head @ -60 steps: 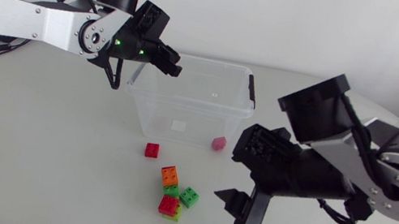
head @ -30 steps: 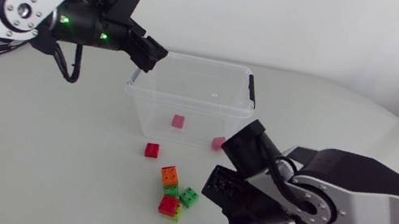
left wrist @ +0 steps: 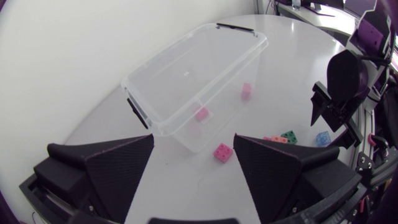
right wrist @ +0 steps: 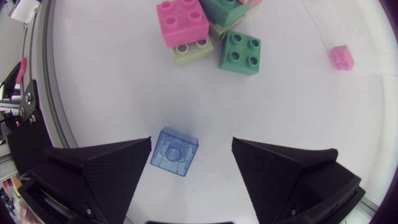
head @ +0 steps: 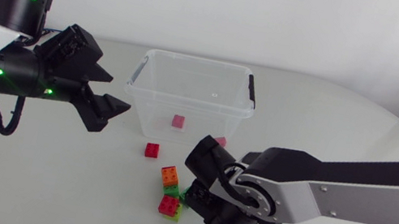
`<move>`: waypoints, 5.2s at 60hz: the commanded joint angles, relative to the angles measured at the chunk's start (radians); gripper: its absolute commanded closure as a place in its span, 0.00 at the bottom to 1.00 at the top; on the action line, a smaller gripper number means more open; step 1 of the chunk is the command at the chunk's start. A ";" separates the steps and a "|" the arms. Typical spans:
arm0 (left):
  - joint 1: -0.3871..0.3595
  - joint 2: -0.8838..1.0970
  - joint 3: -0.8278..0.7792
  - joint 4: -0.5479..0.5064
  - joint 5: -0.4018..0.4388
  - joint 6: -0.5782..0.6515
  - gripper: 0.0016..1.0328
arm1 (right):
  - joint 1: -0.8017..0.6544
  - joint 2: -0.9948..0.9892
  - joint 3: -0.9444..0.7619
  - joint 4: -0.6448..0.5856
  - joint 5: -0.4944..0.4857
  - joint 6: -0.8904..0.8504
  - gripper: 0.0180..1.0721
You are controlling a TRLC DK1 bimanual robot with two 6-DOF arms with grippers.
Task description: Pick up the duplo bricks and place them in the container
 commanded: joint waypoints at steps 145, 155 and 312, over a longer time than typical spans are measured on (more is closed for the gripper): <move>-0.158 0.439 -0.055 0.079 -0.273 -0.410 0.67 | -0.244 -0.336 0.409 -0.113 -0.028 -0.045 0.67; -0.166 0.224 -0.063 0.007 -0.273 -0.353 0.67 | -0.283 -0.219 0.425 0.024 -0.040 -0.056 0.67; -0.141 0.111 -0.356 -0.084 0.211 0.439 0.08 | -0.104 0.201 0.438 -0.042 -0.122 -0.668 0.06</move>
